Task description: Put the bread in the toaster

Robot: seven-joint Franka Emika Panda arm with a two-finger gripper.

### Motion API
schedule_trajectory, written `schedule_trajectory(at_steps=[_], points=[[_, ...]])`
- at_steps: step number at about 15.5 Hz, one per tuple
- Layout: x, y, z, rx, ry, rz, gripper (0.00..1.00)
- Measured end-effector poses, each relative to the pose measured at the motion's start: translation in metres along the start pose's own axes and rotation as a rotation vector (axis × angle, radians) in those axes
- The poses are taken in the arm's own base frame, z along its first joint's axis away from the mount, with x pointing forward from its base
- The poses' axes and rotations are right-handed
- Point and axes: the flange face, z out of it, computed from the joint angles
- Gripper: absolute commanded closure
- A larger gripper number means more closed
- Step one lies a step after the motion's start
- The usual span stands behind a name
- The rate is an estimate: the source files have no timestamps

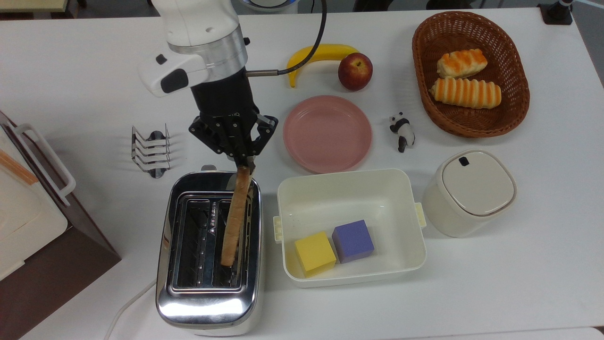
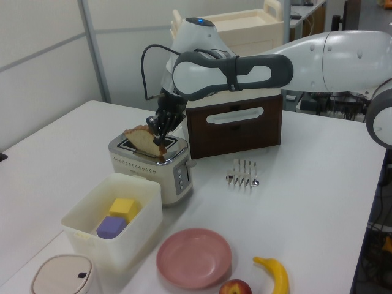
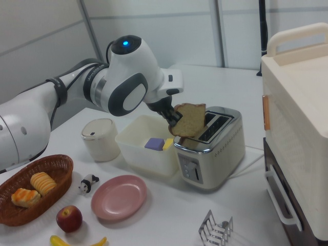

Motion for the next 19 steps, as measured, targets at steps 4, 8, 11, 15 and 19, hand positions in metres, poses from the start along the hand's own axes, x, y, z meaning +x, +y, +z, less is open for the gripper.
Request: schedule_trajectory(at_steps=[4,8,11,15,19], points=[[0.004,0.013,-0.004,-0.002,0.018,0.02,0.48],[0.005,0.016,-0.005,-0.003,0.02,0.027,0.0],[0.005,0.016,-0.005,-0.003,0.02,0.027,0.0],[0.005,0.016,-0.006,-0.003,0.021,0.027,0.0],[0.006,0.015,-0.009,-0.002,0.026,0.026,0.0]])
